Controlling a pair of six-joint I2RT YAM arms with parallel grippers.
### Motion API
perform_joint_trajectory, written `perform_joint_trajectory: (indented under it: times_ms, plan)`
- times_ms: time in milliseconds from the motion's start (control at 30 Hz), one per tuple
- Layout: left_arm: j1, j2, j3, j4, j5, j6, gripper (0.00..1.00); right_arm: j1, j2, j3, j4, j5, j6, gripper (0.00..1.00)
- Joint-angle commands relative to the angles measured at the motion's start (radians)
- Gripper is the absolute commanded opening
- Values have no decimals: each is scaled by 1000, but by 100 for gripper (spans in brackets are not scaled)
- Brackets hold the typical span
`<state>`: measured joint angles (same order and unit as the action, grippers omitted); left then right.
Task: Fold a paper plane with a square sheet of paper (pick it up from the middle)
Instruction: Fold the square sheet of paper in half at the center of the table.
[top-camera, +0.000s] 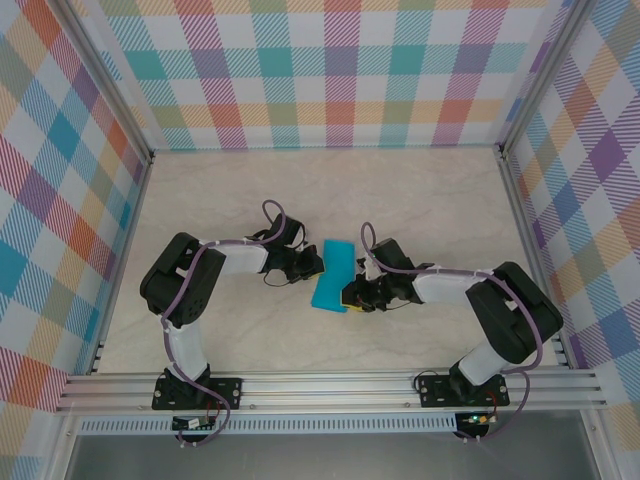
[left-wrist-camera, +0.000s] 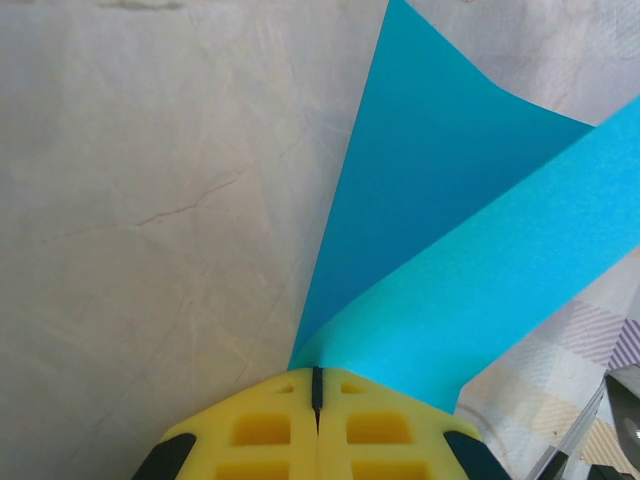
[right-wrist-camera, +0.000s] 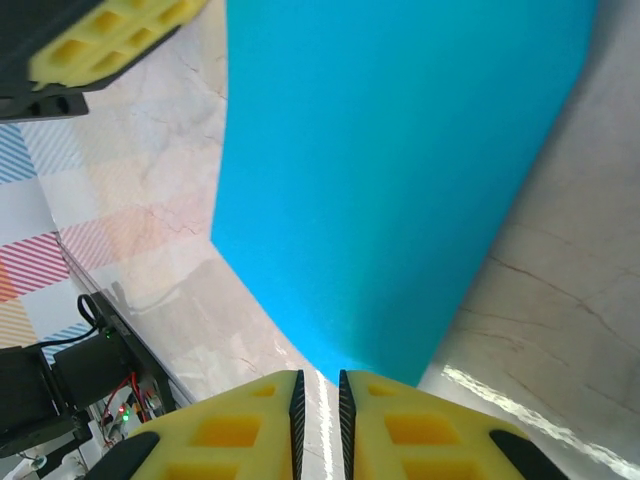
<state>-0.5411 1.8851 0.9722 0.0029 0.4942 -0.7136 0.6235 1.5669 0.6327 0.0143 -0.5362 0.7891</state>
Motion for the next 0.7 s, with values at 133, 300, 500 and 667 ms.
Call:
perform_joint_trajectory:
  times_ms: [133, 300, 500, 667]
  plan:
    - [-18, 69, -32, -98, -70, 22, 0, 29, 73, 14, -13, -44, -14, 21]
    - [-18, 68, -30, -101, -71, 22, 0, 33, 95, 9, -82, 36, -35, 20]
    - [-19, 72, -32, -102, -71, 26, 0, 28, -2, 70, -93, 36, -52, 20]
    - [-19, 72, -32, -102, -69, 27, 0, -50, -23, 140, -40, 25, -45, 20]
